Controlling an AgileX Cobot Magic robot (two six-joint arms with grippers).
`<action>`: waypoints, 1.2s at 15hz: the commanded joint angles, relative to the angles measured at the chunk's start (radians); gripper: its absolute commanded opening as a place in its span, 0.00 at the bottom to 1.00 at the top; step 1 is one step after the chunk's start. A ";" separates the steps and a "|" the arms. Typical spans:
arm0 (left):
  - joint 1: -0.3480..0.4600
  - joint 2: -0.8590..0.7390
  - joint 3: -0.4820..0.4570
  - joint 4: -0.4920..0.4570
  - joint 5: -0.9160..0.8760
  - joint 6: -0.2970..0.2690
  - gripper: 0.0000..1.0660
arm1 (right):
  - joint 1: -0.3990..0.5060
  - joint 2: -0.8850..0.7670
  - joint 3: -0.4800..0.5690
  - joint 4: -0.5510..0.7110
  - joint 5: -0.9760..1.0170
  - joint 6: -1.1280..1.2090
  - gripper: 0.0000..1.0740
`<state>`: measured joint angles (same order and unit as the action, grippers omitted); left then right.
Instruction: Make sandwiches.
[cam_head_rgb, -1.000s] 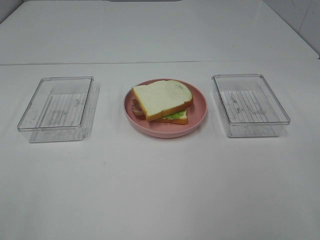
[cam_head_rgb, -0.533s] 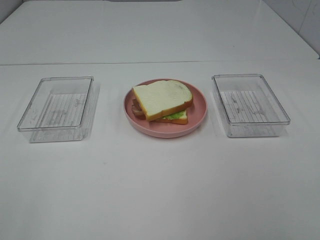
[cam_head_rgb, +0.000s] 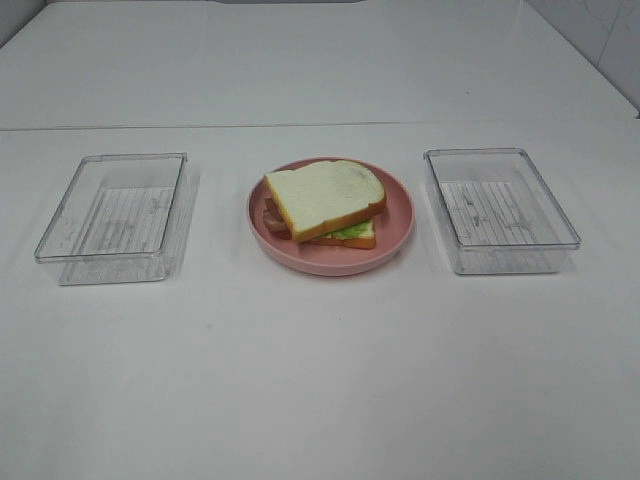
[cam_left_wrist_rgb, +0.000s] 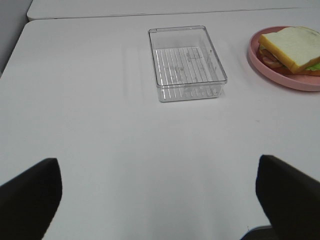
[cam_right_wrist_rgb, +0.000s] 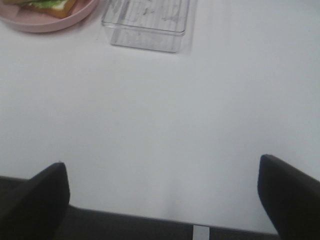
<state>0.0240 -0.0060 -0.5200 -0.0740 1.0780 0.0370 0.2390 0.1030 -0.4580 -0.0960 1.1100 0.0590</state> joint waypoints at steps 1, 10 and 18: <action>0.001 -0.016 0.001 -0.004 -0.004 -0.002 0.95 | -0.091 -0.074 0.006 0.010 -0.010 -0.050 0.92; 0.001 -0.016 0.001 -0.004 -0.004 -0.002 0.95 | -0.165 -0.138 0.006 0.072 -0.011 -0.111 0.92; 0.001 -0.016 0.001 -0.004 -0.004 -0.002 0.95 | -0.164 -0.138 0.006 0.072 -0.011 -0.110 0.92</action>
<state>0.0240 -0.0060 -0.5200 -0.0740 1.0780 0.0370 0.0810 -0.0030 -0.4550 -0.0240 1.1100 -0.0420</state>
